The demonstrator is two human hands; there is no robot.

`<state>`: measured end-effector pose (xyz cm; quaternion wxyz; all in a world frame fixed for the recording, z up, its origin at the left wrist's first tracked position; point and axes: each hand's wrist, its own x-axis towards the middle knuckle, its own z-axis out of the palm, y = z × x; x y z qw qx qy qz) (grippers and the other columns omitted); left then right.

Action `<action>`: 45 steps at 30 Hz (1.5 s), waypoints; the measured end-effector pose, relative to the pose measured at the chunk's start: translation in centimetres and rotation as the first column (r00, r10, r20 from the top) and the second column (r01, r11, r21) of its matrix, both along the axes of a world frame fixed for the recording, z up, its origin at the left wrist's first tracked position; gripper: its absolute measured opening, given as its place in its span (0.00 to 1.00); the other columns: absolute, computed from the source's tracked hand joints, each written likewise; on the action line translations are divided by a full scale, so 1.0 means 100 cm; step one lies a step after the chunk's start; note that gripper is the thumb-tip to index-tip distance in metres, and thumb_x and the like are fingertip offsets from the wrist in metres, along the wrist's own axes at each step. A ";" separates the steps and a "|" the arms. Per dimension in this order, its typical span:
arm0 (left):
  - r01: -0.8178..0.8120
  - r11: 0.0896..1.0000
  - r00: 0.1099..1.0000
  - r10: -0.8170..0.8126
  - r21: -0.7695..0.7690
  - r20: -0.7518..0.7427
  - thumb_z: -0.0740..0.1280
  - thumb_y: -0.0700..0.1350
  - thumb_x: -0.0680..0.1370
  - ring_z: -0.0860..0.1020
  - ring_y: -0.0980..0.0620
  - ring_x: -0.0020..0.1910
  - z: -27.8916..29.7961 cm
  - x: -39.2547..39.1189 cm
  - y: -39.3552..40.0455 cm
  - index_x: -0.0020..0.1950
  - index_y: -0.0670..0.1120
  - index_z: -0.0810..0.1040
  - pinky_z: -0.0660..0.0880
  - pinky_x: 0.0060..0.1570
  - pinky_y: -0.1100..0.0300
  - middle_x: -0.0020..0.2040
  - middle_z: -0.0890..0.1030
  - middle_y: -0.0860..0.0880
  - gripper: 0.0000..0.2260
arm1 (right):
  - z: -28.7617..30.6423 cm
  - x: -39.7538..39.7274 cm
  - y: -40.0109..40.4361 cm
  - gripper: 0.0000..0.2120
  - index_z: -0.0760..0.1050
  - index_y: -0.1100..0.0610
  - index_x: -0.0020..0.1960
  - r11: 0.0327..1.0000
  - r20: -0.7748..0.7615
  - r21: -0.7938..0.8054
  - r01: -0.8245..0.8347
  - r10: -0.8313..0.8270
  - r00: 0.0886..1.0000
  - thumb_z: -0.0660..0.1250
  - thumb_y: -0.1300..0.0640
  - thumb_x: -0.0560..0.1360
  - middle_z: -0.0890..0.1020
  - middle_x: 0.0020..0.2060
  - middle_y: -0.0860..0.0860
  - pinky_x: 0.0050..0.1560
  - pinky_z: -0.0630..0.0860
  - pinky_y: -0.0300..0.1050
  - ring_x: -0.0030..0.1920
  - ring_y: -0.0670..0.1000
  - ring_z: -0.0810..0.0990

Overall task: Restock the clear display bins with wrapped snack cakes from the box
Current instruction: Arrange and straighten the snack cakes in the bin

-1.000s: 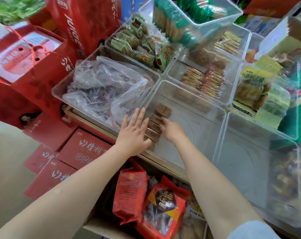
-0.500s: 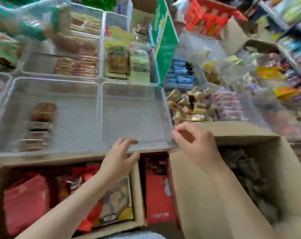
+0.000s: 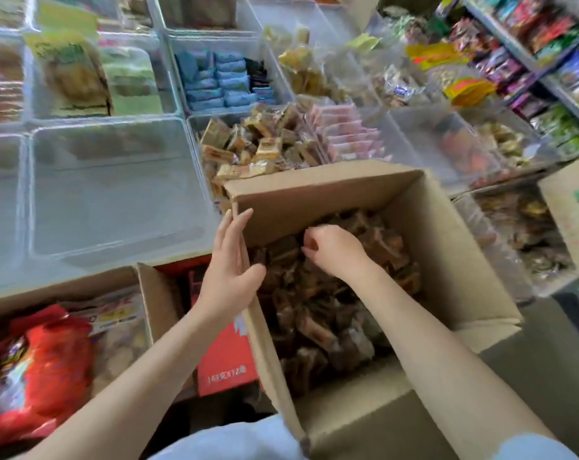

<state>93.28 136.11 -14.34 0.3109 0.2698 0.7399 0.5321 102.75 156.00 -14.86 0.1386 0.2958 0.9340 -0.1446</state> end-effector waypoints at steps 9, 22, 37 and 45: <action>-0.029 1.000 0.999 0.028 -0.008 -0.025 0.65 0.40 0.74 0.49 0.63 0.79 -0.002 0.008 0.001 0.75 0.71 0.59 0.56 0.73 0.56 0.81 0.52 0.62 0.37 | -0.069 -0.003 -0.002 0.20 0.67 0.59 0.71 0.871 0.436 0.414 -0.263 0.065 0.898 0.62 0.59 0.80 0.69 0.64 0.58 0.52 0.72 0.51 0.62 0.59 0.72; 0.016 1.000 1.000 -0.016 0.025 0.003 0.66 0.47 0.72 0.52 0.59 0.80 -0.003 0.003 -0.001 0.75 0.71 0.59 0.63 0.73 0.49 0.81 0.50 0.64 0.36 | -0.017 0.006 0.011 0.35 0.67 0.55 0.75 0.907 0.090 -0.363 0.215 -0.196 0.976 0.73 0.49 0.72 0.69 0.71 0.55 0.71 0.69 0.56 0.71 0.57 0.68; -0.077 0.983 0.850 0.152 0.166 -0.505 0.72 0.61 0.67 0.69 0.60 0.65 0.040 -0.105 -0.094 0.75 0.43 0.66 0.63 0.62 0.77 0.69 0.71 0.48 0.42 | 0.086 -0.141 -0.128 0.23 0.70 0.65 0.70 -0.081 -0.082 -0.990 -0.113 -0.317 0.945 0.49 0.53 0.84 0.78 0.60 0.70 0.55 0.77 0.60 0.54 0.66 0.80; -0.315 0.944 0.622 0.129 -0.096 -0.773 0.69 0.55 0.68 0.77 0.42 0.60 -0.023 -0.242 -0.243 0.70 0.42 0.73 0.78 0.57 0.43 0.64 0.78 0.44 0.33 | 0.030 -0.292 -0.261 0.03 0.77 0.57 0.53 0.580 -0.198 -0.805 -0.123 -0.067 0.978 0.67 0.59 0.80 0.83 0.39 0.50 0.40 0.79 0.48 0.36 0.50 0.81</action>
